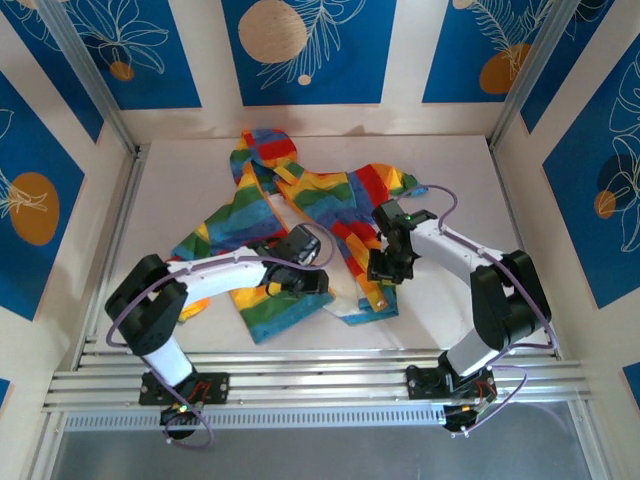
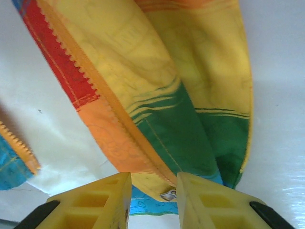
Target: Zip up the jacket
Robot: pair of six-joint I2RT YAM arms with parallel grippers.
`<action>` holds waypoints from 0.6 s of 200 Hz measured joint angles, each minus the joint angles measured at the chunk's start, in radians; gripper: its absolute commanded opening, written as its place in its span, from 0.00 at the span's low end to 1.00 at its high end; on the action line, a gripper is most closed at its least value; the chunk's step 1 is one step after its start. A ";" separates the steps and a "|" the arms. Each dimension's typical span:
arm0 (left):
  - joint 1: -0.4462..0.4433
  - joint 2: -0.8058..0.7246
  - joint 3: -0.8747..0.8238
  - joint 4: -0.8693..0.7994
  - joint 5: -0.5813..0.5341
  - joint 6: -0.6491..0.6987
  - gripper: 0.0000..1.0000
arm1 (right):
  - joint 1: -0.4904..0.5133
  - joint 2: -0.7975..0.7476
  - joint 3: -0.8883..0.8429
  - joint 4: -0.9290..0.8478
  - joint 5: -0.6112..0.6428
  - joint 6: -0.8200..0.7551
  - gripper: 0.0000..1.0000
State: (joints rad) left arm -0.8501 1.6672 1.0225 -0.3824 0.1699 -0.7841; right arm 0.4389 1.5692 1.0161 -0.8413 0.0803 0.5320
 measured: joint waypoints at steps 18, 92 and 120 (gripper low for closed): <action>-0.007 0.023 0.009 0.007 0.000 -0.012 0.40 | 0.007 0.001 0.000 0.000 0.023 -0.008 0.34; -0.013 0.030 0.009 0.003 -0.019 -0.030 0.40 | 0.078 0.139 0.037 -0.001 0.117 -0.057 0.26; -0.013 0.028 0.009 -0.001 -0.032 -0.030 0.40 | 0.110 0.156 0.049 -0.012 0.161 -0.064 0.12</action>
State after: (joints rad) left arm -0.8627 1.6951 1.0313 -0.3832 0.1379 -0.8143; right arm 0.5488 1.7248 1.0653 -0.8532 0.2409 0.4675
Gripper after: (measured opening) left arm 0.400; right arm 0.159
